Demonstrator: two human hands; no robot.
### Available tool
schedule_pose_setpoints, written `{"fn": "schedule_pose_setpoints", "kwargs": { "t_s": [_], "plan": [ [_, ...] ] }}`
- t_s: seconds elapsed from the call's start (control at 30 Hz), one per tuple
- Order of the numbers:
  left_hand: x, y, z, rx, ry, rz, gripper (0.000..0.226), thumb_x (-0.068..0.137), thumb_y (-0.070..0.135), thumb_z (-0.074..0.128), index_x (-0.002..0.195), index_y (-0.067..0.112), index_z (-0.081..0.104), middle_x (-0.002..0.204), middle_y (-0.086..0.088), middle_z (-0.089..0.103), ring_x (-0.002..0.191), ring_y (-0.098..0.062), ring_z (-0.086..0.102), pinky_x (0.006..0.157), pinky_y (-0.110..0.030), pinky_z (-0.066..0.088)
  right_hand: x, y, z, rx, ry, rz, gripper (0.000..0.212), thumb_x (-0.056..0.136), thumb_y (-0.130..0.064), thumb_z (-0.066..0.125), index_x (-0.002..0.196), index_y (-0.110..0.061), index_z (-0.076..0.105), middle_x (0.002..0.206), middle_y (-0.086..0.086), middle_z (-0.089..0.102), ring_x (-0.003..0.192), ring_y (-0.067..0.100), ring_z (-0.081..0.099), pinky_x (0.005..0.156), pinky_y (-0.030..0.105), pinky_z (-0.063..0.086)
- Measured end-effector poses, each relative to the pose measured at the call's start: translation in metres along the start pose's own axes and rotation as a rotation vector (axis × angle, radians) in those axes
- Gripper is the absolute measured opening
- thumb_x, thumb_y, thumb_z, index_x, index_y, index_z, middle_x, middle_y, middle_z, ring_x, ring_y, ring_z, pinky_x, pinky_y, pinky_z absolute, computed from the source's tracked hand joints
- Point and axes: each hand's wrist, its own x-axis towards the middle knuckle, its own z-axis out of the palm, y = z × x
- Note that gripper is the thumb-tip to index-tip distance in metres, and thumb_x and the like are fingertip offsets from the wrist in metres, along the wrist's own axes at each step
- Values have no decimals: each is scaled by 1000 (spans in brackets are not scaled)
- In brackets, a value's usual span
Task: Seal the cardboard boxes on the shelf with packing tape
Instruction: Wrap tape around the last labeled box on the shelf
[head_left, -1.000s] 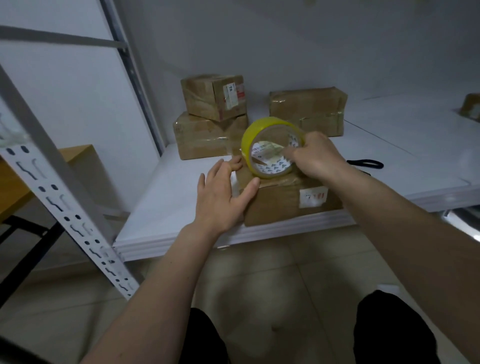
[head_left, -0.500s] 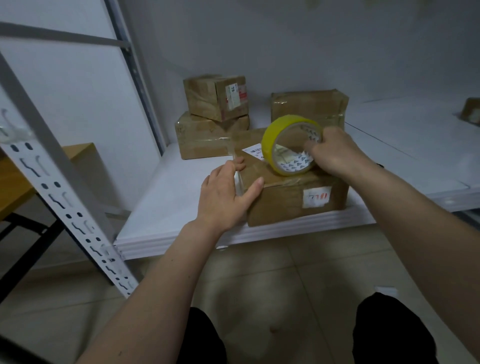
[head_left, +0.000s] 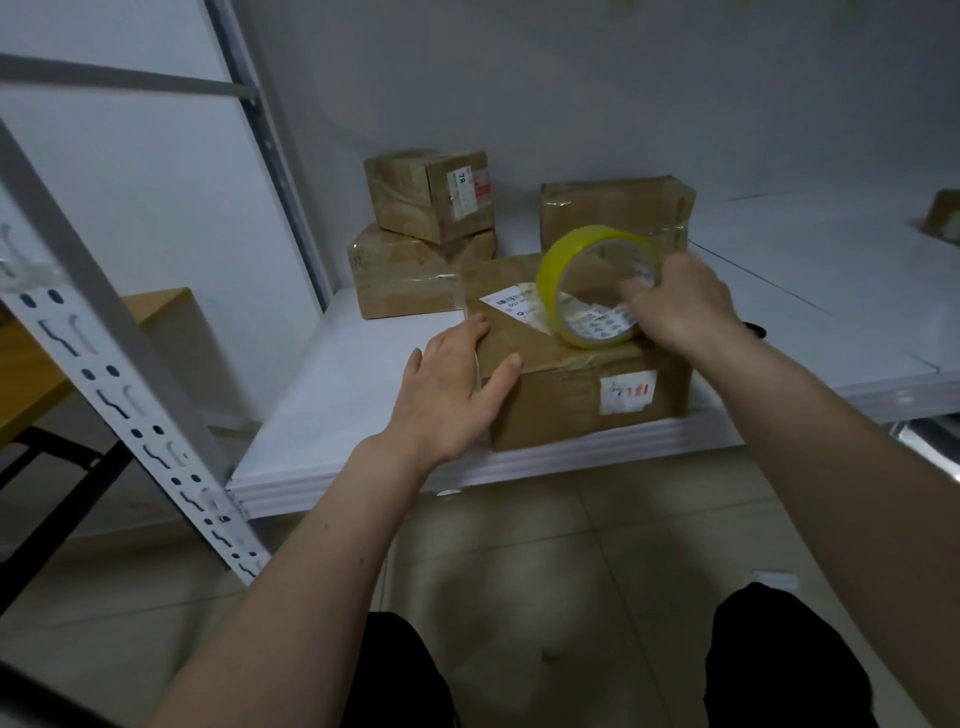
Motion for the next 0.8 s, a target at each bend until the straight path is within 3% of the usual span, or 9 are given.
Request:
{"fn": "schedule_pose_setpoints", "kwargs": {
  "t_s": [0.1,0.2,0.27,0.4,0.57,0.8],
  "plan": [
    [-2,3,-1,-12,-13,-20,82,84,62,29,152,15,32,158,0,34,144,-18,28,119,-45,20,4,7,-7,61,40,13,20,95,-26,50,105,-12,59,97,8,56,94,30,53,77,33,39],
    [1,5,-3,-30,-48,-52,86,82,65,28,151,13,32,157,-3,34,145,-20,28,119,-45,21,0,10,-2,73,67,-1,17,95,-28,51,101,-14,57,94,5,52,88,26,46,76,32,36],
    [2,10,-4,41,-69,-57,87,84,66,24,151,11,32,156,-7,35,146,-25,26,118,-47,21,-4,13,1,131,43,32,17,92,-33,56,97,-16,56,94,5,54,89,25,49,80,34,42],
    [-9,32,-1,293,20,-62,70,102,46,28,156,5,10,163,-10,19,152,-22,8,123,-41,4,-5,15,3,176,-17,91,21,92,-39,54,94,-18,56,97,6,57,93,27,52,85,36,44],
    [-11,53,2,461,-71,-84,92,94,70,16,156,3,8,164,-11,15,153,-21,4,123,-41,-4,-1,13,-2,223,-100,72,21,95,-35,50,98,-16,58,105,9,63,100,28,59,95,44,47],
    [-3,71,4,495,-144,-42,93,92,73,29,155,5,16,162,-9,23,151,-21,13,124,-39,2,2,12,-8,229,-171,30,27,93,-30,53,103,-8,65,105,11,68,94,27,63,91,43,50]
  ]
}}
